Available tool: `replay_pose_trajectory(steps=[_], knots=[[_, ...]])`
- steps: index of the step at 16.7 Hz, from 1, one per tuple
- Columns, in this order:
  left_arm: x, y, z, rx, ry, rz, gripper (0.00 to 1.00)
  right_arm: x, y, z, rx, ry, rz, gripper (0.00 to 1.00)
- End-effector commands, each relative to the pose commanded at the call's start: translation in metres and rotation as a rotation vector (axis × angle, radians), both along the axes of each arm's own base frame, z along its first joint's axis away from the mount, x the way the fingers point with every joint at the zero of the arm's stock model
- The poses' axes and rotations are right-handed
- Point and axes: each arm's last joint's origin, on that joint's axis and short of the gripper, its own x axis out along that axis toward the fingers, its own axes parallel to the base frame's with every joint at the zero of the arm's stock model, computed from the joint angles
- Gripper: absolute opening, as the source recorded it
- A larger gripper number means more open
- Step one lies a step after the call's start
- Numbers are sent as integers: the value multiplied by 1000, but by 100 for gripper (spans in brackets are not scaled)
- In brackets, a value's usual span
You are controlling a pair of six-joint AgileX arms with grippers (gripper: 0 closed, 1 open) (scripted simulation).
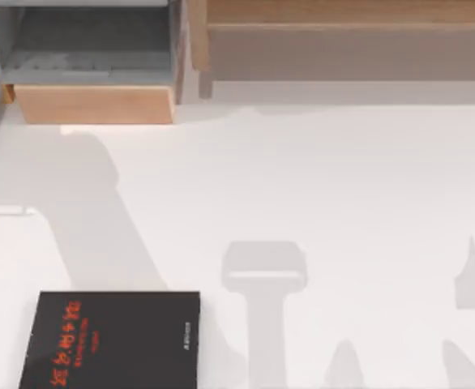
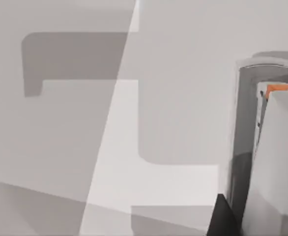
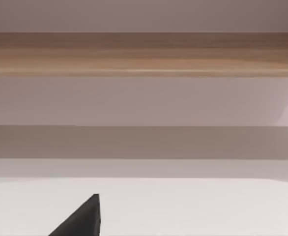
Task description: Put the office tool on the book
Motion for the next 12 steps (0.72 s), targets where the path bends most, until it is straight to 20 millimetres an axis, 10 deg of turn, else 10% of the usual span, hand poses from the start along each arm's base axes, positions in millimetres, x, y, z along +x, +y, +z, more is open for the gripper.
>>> replay_pose_trajectory(steps=[12], knots=[[-73, -101, 196, -81, -512, 319, 0, 0, 0, 0, 0, 0, 0, 100]])
